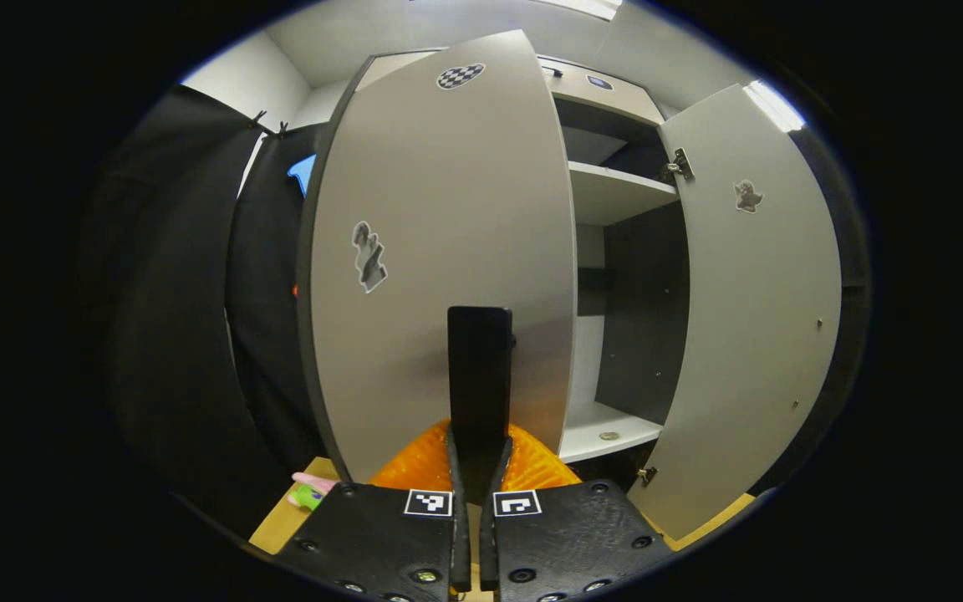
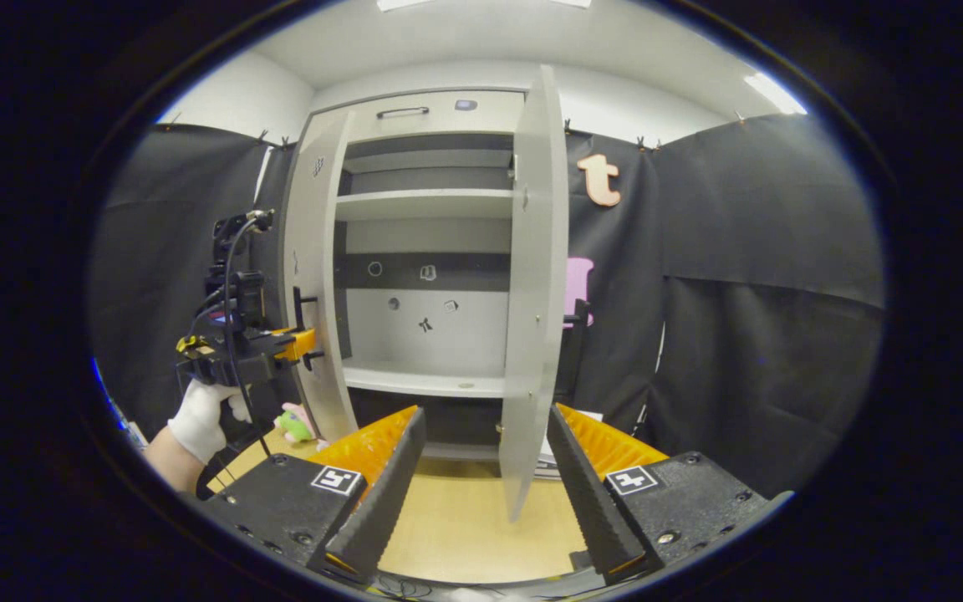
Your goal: Open the right door of the double-door shoe cabinet with the right hand, and open the left door with the left hand.
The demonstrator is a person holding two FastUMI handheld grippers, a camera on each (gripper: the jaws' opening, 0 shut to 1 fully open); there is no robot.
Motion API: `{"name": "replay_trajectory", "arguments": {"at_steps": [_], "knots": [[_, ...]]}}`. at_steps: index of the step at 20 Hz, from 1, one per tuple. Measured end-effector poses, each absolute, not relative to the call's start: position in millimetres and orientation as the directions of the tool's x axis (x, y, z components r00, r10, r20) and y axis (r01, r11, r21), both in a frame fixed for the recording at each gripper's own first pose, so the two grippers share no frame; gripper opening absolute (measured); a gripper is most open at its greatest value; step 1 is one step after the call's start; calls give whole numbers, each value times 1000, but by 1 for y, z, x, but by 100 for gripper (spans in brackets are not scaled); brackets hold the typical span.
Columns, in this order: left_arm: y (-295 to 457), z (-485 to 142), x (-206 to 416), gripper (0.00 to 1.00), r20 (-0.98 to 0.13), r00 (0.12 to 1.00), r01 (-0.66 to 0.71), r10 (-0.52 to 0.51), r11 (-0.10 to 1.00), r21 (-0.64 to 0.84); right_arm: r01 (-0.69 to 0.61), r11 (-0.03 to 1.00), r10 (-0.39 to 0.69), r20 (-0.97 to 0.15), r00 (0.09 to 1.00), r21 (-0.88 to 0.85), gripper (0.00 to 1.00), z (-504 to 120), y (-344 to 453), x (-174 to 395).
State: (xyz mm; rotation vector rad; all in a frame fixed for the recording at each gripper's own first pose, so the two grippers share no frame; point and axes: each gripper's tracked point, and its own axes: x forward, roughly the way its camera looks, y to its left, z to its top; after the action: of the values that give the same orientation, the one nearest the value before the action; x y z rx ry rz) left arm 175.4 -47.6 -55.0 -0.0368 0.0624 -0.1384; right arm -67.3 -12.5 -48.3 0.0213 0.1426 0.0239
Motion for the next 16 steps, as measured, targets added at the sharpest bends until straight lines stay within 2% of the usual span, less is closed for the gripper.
{"name": "replay_trajectory", "arguments": {"at_steps": [6,7,14,15,16], "knots": [[6,-58,140,3,-56,995,80,-81,997,-20,-90,995,94,-146,985,36,92,-53,16,-66],[16,-60,138,0,-56,996,66,-67,998,-15,-104,994,109,-151,983,40,92,-55,22,-65],[76,-69,127,0,-81,997,-16,15,1000,-9,-175,984,180,-148,972,46,92,-52,56,-58],[84,-75,126,8,-95,995,-31,31,1000,0,-181,982,186,-152,971,47,92,-54,60,-57],[95,-76,126,0,-91,995,-51,52,998,21,-188,981,194,-153,969,51,92,-54,64,-56]]}}
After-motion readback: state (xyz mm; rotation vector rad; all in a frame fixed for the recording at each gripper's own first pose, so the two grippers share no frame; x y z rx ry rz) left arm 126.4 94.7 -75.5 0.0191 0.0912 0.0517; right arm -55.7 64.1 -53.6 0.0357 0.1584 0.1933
